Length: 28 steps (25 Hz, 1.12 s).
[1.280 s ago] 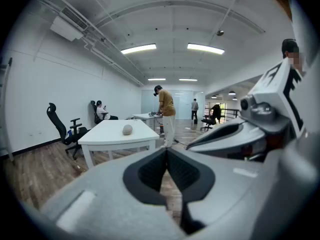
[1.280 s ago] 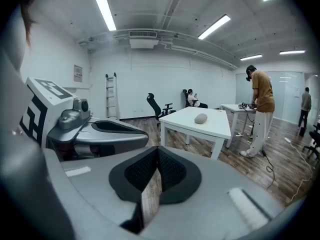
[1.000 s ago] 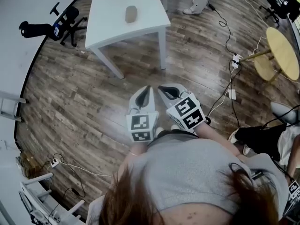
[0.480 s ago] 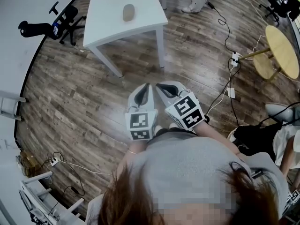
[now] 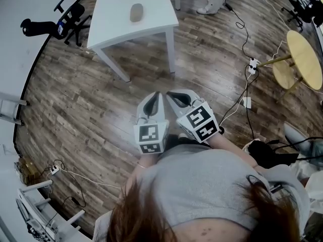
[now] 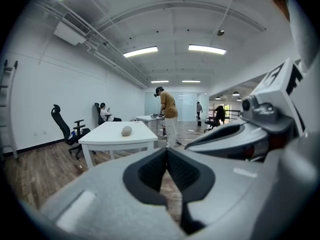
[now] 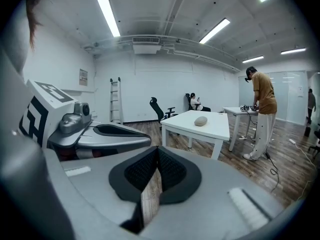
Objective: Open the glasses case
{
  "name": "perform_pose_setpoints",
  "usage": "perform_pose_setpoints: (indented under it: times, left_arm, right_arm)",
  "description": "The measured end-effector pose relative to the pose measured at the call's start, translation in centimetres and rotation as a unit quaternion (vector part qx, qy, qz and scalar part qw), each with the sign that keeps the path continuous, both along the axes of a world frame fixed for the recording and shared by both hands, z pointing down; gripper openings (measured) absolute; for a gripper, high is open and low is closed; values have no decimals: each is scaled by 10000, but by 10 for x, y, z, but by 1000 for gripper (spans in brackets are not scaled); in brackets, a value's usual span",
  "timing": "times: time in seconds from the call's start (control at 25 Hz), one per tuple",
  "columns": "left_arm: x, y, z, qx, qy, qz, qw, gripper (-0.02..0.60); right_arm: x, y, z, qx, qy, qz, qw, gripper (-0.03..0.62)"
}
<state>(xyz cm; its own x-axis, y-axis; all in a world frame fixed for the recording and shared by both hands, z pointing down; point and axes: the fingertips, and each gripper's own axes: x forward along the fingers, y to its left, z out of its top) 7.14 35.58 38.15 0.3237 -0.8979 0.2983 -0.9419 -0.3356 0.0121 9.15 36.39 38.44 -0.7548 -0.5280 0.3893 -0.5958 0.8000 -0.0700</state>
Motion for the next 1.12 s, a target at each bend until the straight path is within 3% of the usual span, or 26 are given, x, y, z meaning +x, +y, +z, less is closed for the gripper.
perform_pose_setpoints:
  times: [0.24, 0.64, 1.12]
  left_arm:
    - [-4, 1, -4, 20, 15, -229, 9997, 2]
    - [-10, -25, -2, 61, 18, -242, 9997, 2]
    - [-40, -114, -4, 114, 67, -51, 9999, 2]
  right_arm:
    - [3, -1, 3, -61, -33, -123, 9999, 5]
    - [-6, -28, 4, -51, -17, -144, 9999, 5]
    - [-36, -115, 5, -6, 20, 58, 10000, 5]
